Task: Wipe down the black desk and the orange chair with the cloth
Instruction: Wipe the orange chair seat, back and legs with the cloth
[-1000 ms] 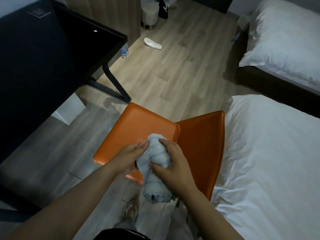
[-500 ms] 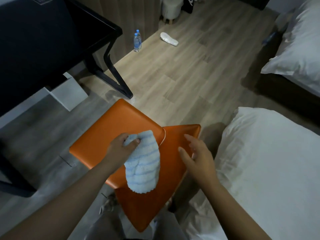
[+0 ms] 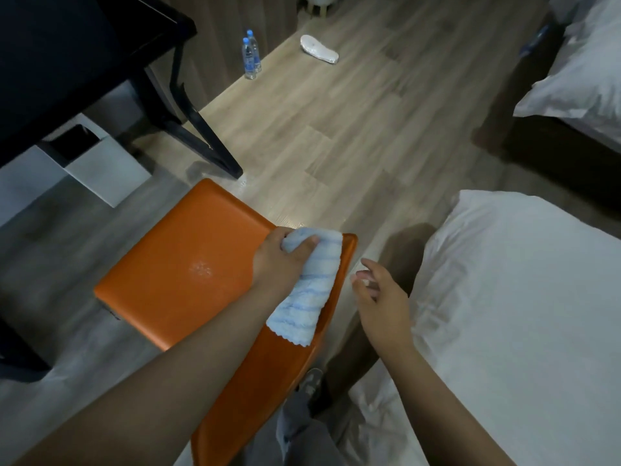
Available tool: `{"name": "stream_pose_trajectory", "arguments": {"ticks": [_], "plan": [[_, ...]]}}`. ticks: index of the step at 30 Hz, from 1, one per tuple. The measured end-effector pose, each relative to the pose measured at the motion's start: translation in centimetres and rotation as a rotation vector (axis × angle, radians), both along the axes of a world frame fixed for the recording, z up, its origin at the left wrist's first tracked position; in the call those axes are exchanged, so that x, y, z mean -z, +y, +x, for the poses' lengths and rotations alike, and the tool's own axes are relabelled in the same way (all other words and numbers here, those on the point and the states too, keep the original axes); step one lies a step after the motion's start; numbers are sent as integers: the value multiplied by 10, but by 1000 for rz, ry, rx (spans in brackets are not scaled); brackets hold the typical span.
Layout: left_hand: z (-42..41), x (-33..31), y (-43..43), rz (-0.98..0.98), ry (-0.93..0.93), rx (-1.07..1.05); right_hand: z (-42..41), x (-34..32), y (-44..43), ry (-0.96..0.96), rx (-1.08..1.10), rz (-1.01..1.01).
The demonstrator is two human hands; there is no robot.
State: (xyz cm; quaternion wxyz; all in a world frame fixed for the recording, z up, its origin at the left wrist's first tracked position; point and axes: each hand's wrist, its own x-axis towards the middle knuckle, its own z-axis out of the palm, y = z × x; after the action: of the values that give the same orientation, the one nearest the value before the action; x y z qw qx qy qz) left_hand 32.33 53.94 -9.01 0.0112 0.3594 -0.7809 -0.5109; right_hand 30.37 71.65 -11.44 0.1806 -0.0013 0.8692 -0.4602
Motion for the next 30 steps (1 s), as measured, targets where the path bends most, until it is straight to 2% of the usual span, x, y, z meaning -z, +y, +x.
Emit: {"name": "stream_pose_trajectory", "arguments": {"ticks": [3,7,12,20,30], "plan": [[-9,6,10,69,46,58,-1,13,-1,-35,44,-101],[-12,14,5,185,3,214,1,20,-2,-103,98,-231],[-17,27,14,137,-45,282,6,20,-6,-108,77,-336],[-31,48,16,111,-25,265,8,24,-8,-101,133,-343],[-51,72,5,58,-96,232,3,26,-20,-4,165,-336]]}}
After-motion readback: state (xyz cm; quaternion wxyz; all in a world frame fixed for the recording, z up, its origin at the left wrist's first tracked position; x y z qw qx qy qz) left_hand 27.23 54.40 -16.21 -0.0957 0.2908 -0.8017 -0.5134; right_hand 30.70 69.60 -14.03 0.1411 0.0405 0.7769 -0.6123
